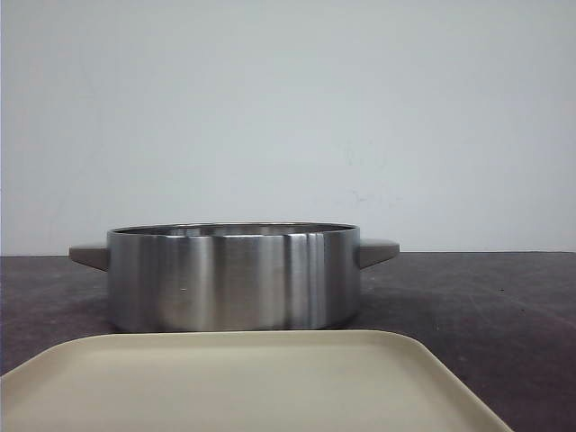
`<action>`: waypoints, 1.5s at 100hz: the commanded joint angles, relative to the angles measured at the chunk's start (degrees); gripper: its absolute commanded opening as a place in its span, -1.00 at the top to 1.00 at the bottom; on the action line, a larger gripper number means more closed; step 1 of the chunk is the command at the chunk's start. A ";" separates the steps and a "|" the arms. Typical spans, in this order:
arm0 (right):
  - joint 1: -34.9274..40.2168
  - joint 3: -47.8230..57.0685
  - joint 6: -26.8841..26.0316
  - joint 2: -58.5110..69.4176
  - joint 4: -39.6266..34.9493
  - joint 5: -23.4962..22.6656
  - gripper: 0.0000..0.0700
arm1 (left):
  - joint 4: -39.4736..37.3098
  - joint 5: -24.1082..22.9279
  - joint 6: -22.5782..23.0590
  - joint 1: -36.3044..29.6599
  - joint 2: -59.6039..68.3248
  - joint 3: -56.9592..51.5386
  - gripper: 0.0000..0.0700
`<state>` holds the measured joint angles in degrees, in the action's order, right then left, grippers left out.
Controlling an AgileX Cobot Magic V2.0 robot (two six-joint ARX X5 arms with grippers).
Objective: Steam buns
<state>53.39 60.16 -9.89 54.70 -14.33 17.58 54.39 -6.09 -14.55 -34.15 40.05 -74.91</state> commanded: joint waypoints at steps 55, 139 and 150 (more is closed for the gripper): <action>-44.96 -45.38 4.83 -47.08 15.41 -20.59 0.95 | -0.35 -0.13 -0.02 -0.31 0.31 -0.76 1.00; -54.38 -59.52 3.26 -54.49 5.05 -23.45 0.95 | -0.24 -0.13 -0.02 -0.31 0.31 -0.76 1.00; -54.38 -59.49 3.26 -54.49 5.55 -23.56 0.95 | -0.24 -0.13 -0.02 -0.31 0.31 -0.76 1.00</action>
<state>-0.91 0.84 -6.87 0.25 -9.37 -5.96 54.50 -6.09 -14.55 -34.15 40.05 -74.91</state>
